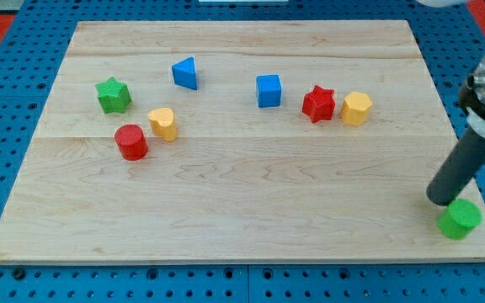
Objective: Nudge the red star slightly
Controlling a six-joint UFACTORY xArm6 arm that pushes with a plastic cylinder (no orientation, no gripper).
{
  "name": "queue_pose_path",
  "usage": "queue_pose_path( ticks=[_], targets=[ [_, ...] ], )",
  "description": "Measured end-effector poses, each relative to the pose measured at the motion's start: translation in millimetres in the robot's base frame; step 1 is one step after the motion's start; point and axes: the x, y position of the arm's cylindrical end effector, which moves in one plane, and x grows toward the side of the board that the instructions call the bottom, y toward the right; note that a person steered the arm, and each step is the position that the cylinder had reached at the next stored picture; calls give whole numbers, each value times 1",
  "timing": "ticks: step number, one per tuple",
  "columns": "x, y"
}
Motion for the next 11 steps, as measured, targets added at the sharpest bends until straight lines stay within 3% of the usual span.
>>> queue_pose_path(
  ticks=[1, 4, 7, 9, 11],
  targets=[
    [10, 7],
    [-15, -11],
    [-92, -80],
    [-152, -196],
    [-173, -321]
  ],
)
